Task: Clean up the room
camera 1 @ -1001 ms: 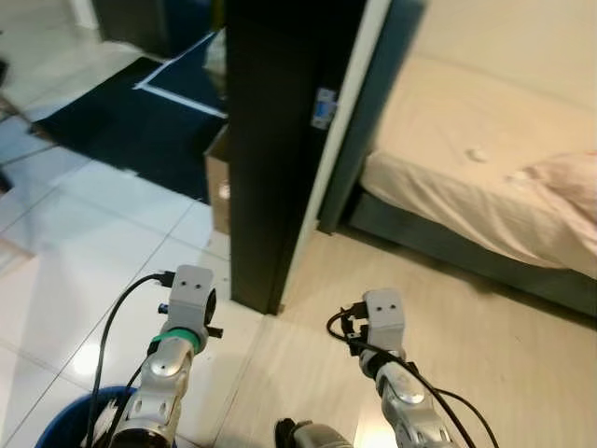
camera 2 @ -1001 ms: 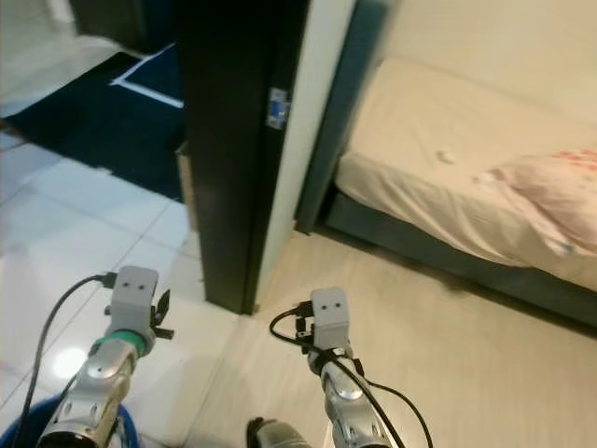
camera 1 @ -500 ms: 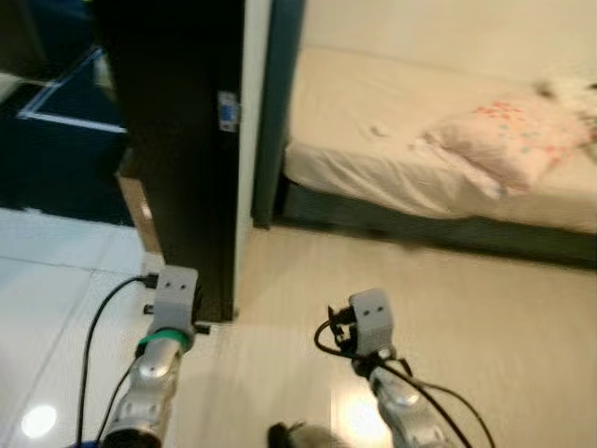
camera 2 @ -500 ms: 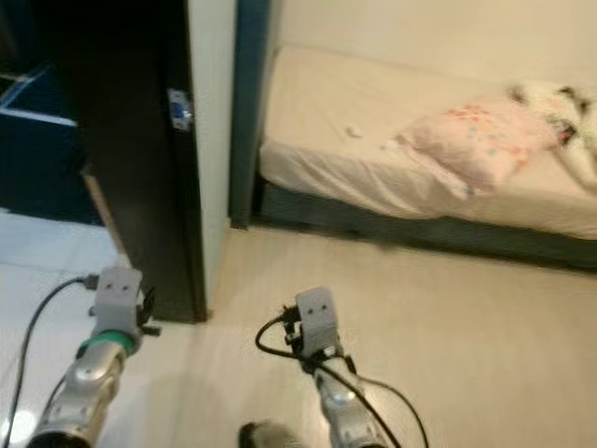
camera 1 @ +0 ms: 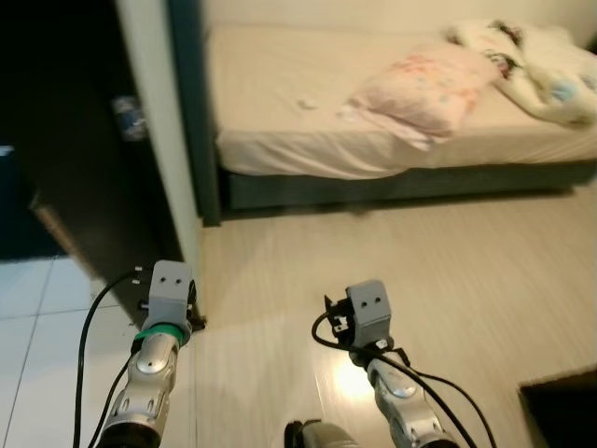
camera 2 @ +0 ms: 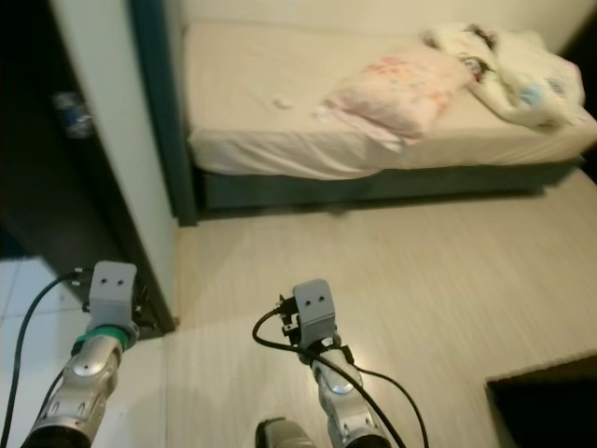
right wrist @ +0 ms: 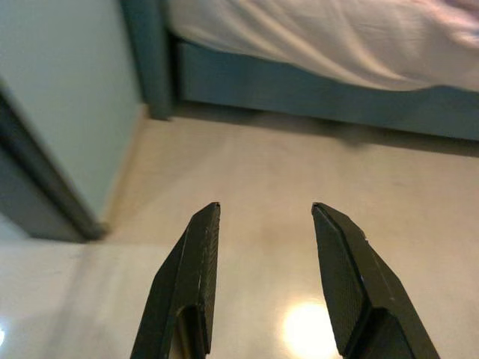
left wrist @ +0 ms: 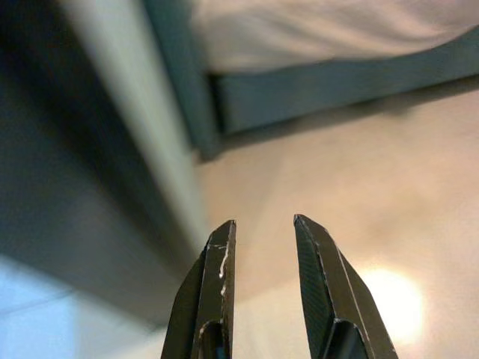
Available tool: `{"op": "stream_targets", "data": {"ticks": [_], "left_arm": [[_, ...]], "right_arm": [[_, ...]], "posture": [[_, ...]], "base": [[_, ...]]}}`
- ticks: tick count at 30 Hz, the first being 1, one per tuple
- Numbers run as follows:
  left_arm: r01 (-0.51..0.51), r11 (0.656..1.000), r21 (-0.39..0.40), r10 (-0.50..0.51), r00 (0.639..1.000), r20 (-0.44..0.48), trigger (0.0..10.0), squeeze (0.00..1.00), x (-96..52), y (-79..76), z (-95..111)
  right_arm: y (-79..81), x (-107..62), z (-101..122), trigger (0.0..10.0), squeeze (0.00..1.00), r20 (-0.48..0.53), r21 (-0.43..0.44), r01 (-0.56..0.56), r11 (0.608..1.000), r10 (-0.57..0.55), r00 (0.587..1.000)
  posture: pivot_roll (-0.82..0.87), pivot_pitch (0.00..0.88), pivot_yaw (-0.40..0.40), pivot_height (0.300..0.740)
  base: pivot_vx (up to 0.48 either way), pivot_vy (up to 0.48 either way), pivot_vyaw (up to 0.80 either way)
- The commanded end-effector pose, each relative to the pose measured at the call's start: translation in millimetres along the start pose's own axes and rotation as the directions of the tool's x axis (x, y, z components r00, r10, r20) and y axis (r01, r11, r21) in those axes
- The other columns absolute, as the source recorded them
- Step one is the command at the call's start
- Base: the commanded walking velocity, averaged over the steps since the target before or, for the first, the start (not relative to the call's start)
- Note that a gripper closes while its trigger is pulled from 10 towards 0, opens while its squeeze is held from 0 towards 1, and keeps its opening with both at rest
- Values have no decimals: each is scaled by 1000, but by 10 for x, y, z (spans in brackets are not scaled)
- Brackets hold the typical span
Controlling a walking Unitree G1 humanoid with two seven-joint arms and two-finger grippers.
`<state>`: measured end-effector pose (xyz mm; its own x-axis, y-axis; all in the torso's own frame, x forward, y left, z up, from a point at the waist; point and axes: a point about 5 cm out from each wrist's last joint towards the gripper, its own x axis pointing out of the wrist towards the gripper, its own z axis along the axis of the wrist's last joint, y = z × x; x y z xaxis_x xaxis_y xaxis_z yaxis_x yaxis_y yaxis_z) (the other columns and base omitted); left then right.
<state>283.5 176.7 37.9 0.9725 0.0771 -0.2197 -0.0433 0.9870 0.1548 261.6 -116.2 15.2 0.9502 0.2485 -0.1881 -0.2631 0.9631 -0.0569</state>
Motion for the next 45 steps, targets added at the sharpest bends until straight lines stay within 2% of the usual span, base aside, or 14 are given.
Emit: {"op": "stream_targets", "data": {"ticks": [1,14,40,45], "left_arm": [[-9,1000,2,9,999,-39,10000,0,-52,32,-116],[-2,1000,-23,1,999,-43,10000,0,-43,5,-112],[-20,1000,-9,20,999,-37,10000,0,-21,22,-98],[-19,1000,3,19,999,-34,10000,0,-16,14,-96]], "right_arm": [[22,-24,-46,10000,0,-15,16,3,1000,-2,1000],[30,-27,-51,10000,0,-10,17,-1,1000,1,1000],[51,1,-4,10000,0,13,24,-2,1000,2,1000],[45,1,-2,10000,0,13,14,4,1000,-4,1000]], "posture": [[-19,29,-34,740],[-18,29,-35,740],[-16,30,-35,740],[-17,30,-36,740]], "base": [[0,0,-781],[0,0,-781],[0,0,-781],[443,0,-148]]}}
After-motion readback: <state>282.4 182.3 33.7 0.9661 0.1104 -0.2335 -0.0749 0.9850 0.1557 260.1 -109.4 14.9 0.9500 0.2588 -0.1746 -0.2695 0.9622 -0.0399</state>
